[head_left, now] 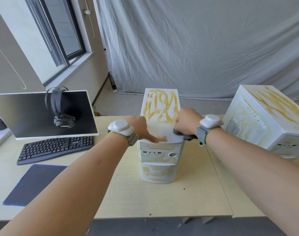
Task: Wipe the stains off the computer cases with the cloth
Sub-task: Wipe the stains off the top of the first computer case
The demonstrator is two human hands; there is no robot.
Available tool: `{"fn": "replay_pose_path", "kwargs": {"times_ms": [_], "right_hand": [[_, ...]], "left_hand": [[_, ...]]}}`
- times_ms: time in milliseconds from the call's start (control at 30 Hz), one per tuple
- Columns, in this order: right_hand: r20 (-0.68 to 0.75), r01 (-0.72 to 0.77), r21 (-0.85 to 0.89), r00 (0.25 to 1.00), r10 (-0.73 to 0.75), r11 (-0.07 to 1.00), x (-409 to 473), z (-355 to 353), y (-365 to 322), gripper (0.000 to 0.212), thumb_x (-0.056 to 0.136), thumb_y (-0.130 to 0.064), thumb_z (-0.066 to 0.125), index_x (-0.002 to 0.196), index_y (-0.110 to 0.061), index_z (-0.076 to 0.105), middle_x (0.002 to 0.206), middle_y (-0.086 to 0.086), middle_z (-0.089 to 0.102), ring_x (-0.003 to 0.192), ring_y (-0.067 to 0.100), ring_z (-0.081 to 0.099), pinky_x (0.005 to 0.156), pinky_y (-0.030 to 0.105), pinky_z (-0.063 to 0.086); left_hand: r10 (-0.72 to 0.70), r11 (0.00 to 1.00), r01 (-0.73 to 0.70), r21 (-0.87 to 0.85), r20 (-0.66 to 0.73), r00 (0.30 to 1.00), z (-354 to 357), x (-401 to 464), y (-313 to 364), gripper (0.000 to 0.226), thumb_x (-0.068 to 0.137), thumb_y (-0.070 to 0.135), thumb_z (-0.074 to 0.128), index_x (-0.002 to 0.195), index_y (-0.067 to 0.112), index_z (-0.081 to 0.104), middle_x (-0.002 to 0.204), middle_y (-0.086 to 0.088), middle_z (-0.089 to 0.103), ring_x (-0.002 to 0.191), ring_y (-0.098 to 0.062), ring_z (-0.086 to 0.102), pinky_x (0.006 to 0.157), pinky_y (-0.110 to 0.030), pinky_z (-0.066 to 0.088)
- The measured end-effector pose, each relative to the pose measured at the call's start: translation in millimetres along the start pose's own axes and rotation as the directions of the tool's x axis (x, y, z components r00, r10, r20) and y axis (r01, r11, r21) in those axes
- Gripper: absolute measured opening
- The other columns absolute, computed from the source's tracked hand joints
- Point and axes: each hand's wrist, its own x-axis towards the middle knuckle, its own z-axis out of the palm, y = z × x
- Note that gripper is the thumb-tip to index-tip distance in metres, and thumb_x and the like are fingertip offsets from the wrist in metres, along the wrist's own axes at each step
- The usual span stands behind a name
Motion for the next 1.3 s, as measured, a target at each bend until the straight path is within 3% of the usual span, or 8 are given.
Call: {"fn": "replay_pose_path", "kwargs": {"times_ms": [133, 433, 600, 700, 800, 1000, 1167, 1300], "right_hand": [[-0.093, 0.033, -0.049, 0.995, -0.037, 0.998, 1, 5, -4, 0.023, 0.084, -0.011, 0.058, 0.091, -0.011, 0.08, 0.093, 0.01, 0.075, 0.086, 0.029, 0.07, 0.074, 0.036, 0.061], [-0.102, 0.042, -0.12, 0.993, -0.054, 0.992, 5, 8, -19, 0.021, 0.085, -0.009, 0.056, 0.065, -0.007, 0.057, 0.065, 0.008, 0.054, 0.063, 0.027, 0.053, 0.048, 0.025, 0.033], [0.051, 0.216, 0.053, 0.974, -0.219, 0.975, -1, 4, -22, 0.015, 0.087, -0.013, 0.065, 0.09, -0.015, 0.08, 0.089, 0.0, 0.072, 0.085, 0.02, 0.063, 0.072, 0.031, 0.054], [0.07, 0.165, 0.002, 0.984, -0.165, 0.986, 10, -3, -20, 0.012, 0.083, -0.01, 0.066, 0.082, -0.008, 0.079, 0.082, 0.009, 0.073, 0.072, 0.022, 0.063, 0.062, 0.03, 0.052], [-0.042, 0.107, -0.091, 0.993, -0.111, 0.99, 15, 12, -38, 0.015, 0.082, -0.008, 0.057, 0.072, -0.006, 0.068, 0.071, 0.01, 0.059, 0.065, 0.026, 0.051, 0.053, 0.026, 0.039], [0.033, 0.306, 0.048, 0.951, -0.307, 0.951, 4, 14, -52, 0.025, 0.087, -0.013, 0.06, 0.102, -0.019, 0.079, 0.105, -0.001, 0.07, 0.096, 0.023, 0.063, 0.083, 0.035, 0.056], [0.007, 0.187, -0.067, 0.982, -0.187, 0.98, 24, 9, -45, 0.014, 0.079, -0.006, 0.056, 0.071, -0.003, 0.067, 0.069, 0.014, 0.062, 0.069, 0.036, 0.061, 0.053, 0.032, 0.045], [-0.048, 0.298, -0.031, 0.953, -0.3, 0.954, 19, 24, -73, 0.013, 0.082, -0.015, 0.062, 0.078, -0.02, 0.074, 0.085, 0.004, 0.067, 0.079, 0.028, 0.063, 0.057, 0.025, 0.041]], "left_hand": [[0.018, 0.999, -0.019, 0.044, 0.016, 1.0, -4, 0, 2, 0.078, 0.057, 0.088, 0.071, 0.077, 0.015, 0.054, 0.067, 0.003, 0.056, 0.057, -0.018, 0.051, 0.053, -0.026, 0.039], [0.032, 0.996, -0.033, 0.081, 0.017, 0.999, -7, 3, 1, 0.077, 0.057, 0.088, 0.071, 0.073, 0.015, 0.053, 0.062, 0.003, 0.054, 0.053, -0.016, 0.048, 0.05, -0.025, 0.037], [0.014, 0.994, -0.014, 0.105, -0.002, 1.0, -5, 2, 2, 0.081, 0.053, 0.093, 0.067, 0.072, 0.016, 0.052, 0.063, 0.003, 0.056, 0.053, -0.017, 0.049, 0.051, -0.025, 0.038], [0.016, 0.993, -0.016, 0.115, -0.006, 1.0, -4, -1, -4, 0.082, 0.055, 0.092, 0.067, 0.078, 0.014, 0.055, 0.071, 0.002, 0.061, 0.057, -0.017, 0.053, 0.052, -0.027, 0.042], [0.038, 0.995, -0.039, 0.092, 0.015, 0.999, -7, 0, -16, 0.086, 0.056, 0.086, 0.074, 0.102, 0.014, 0.065, 0.088, 0.001, 0.071, 0.076, -0.019, 0.066, 0.065, -0.031, 0.052], [0.038, 0.999, -0.038, 0.005, -0.006, 0.999, -5, -3, -30, 0.103, 0.059, 0.077, 0.08, 0.144, 0.025, 0.054, 0.094, 0.009, 0.066, 0.099, -0.019, 0.062, 0.085, -0.033, 0.052], [-0.038, 0.984, 0.034, -0.177, -0.019, 0.999, 11, -5, -40, 0.117, 0.049, 0.078, 0.083, 0.15, 0.033, 0.045, 0.134, 0.005, 0.062, 0.124, -0.022, 0.058, 0.098, -0.042, 0.052], [-0.074, 0.981, 0.063, -0.186, -0.051, 0.996, 14, -11, -34, 0.122, 0.054, 0.072, 0.085, 0.155, 0.028, 0.033, 0.155, 0.004, 0.043, 0.137, -0.023, 0.046, 0.106, -0.046, 0.047]]}}
